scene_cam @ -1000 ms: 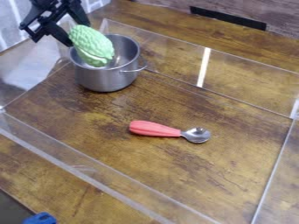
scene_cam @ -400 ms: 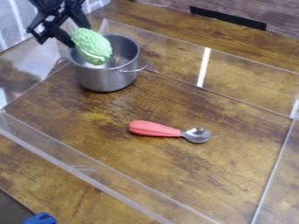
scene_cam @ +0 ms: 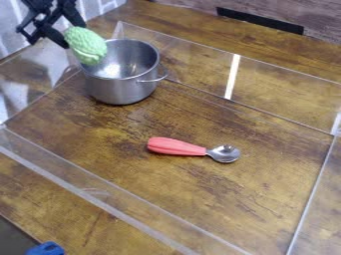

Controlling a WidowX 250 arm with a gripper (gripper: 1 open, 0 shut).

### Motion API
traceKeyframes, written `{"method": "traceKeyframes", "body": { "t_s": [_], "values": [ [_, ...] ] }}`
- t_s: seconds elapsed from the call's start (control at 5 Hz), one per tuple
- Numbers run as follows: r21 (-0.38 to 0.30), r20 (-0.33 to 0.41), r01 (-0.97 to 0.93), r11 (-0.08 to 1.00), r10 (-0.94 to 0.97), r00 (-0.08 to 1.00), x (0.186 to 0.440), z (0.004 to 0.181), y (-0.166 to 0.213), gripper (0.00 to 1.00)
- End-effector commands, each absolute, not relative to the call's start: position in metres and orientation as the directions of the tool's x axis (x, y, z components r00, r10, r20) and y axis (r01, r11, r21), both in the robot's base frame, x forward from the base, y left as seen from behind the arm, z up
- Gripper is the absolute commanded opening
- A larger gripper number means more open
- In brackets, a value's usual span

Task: Put the green object in the silver pot

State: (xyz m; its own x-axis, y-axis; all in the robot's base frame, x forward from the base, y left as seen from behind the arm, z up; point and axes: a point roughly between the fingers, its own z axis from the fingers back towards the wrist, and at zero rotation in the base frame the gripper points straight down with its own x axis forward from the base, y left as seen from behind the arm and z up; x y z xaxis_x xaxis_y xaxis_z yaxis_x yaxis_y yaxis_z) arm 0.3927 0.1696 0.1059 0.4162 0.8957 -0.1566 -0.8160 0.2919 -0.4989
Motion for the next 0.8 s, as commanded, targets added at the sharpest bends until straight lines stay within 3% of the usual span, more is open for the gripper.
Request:
{"method": "traceKeyframes", "body": {
  "t_s": [0.0,0.6],
  "values": [
    [-0.543,-0.12,-0.787,0.294,0.9,0.418,0.398,0.137,0.197,0.0],
    [-0.522,-0.174,-0.769,0.368,0.837,0.519,0.397,0.146,0.198,0.0]
  ]
}}
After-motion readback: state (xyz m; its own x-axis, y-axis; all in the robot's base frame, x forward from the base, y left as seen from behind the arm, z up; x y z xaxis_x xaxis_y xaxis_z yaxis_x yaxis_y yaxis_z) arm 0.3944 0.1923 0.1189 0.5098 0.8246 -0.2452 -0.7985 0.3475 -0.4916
